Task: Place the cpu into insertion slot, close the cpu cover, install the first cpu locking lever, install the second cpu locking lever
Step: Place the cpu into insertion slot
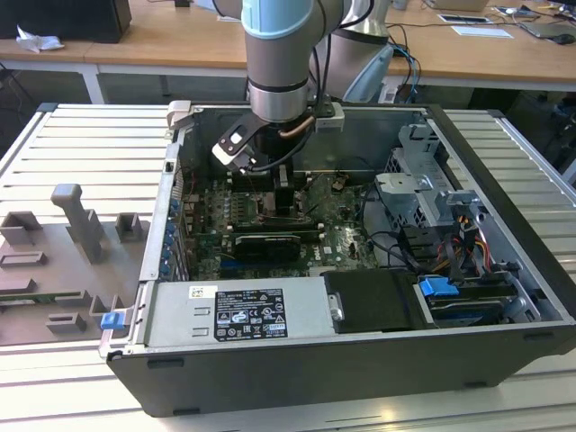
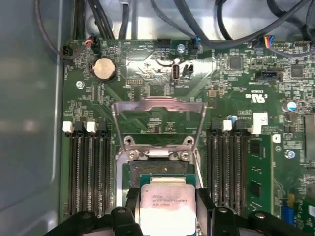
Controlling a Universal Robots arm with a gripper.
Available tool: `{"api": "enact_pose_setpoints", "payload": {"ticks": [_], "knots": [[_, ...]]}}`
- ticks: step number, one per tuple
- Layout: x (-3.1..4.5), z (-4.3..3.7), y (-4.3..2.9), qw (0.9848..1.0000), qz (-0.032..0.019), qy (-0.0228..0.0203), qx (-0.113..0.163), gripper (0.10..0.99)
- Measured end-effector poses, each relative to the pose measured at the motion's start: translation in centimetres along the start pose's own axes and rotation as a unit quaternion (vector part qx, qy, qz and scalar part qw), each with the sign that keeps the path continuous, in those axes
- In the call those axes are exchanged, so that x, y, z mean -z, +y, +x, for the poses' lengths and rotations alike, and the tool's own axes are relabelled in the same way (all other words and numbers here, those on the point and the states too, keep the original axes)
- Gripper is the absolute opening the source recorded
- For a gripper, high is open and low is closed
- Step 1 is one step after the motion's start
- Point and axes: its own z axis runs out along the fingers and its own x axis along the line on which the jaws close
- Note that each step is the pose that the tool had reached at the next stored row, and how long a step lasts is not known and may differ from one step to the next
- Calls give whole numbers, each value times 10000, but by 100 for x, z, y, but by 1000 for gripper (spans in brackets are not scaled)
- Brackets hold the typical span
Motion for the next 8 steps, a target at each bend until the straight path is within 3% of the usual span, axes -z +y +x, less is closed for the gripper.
{"api": "enact_pose_setpoints", "payload": {"ticks": [8], "knots": [[-64, 12, 23, 10000, 1, -4, -14, 541]]}}
